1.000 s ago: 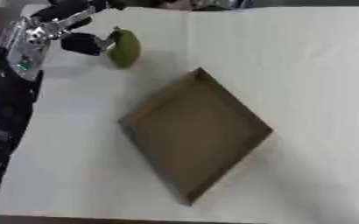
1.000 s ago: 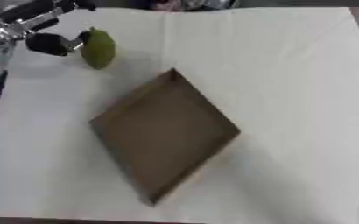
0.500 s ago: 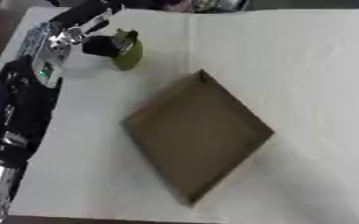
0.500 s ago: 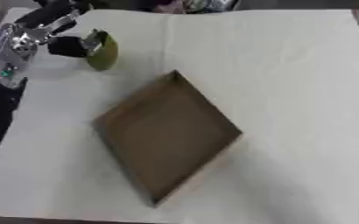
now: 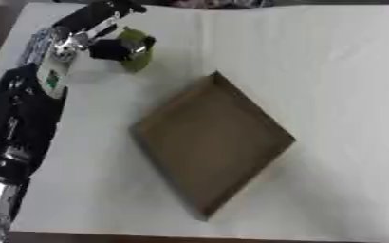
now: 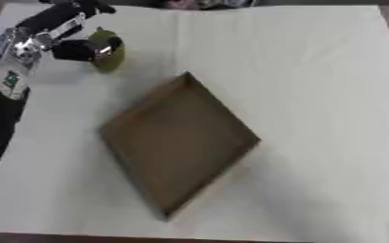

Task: Pick up objects on the table and place them in the box.

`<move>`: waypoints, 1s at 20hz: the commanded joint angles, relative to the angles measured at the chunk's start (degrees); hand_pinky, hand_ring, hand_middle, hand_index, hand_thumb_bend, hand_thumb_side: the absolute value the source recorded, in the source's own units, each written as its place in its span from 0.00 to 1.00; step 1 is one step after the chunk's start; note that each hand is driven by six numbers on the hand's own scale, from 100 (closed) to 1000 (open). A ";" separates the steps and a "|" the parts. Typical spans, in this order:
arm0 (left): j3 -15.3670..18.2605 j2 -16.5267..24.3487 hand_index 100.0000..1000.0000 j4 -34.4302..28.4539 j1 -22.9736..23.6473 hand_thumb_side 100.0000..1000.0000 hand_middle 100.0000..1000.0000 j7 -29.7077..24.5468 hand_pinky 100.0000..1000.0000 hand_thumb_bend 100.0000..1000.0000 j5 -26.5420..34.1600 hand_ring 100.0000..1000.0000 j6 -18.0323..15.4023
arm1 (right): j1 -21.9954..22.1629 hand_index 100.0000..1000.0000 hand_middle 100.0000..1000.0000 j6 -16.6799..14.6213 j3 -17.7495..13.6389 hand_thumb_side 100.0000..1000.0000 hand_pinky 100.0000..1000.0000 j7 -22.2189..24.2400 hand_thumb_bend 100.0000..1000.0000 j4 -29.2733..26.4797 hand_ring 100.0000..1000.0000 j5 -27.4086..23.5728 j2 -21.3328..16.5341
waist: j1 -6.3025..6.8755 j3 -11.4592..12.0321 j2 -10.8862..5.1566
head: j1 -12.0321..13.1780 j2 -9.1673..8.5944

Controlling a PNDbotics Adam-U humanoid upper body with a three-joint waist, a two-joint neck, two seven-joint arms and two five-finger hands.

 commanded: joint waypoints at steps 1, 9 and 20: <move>0.31 0.80 0.97 -0.35 -0.89 0.87 0.88 0.43 1.00 0.27 -2.62 1.00 2.62 | -0.61 0.76 0.72 0.14 -0.02 0.55 0.75 -0.14 0.00 -0.91 0.59 -0.60 -0.52 | -0.12 -0.03 -1.11 | -0.20 0.09; -0.45 0.68 0.98 -0.87 -0.75 0.85 0.86 -0.44 0.97 0.33 -5.26 0.98 7.61 | -0.49 0.76 0.72 0.21 0.11 0.54 0.75 -0.28 0.00 -0.91 0.59 -0.91 -0.55 | -0.01 -0.04 -0.64 | -0.37 -0.15; -0.40 0.95 0.98 2.43 -0.07 0.86 0.85 -2.66 0.97 0.40 -9.65 0.97 7.57 | -0.29 0.76 0.71 0.34 0.36 0.54 0.75 -0.27 0.00 -0.91 0.59 -1.29 -0.56 | 0.17 0.12 -0.39 | -0.42 -0.16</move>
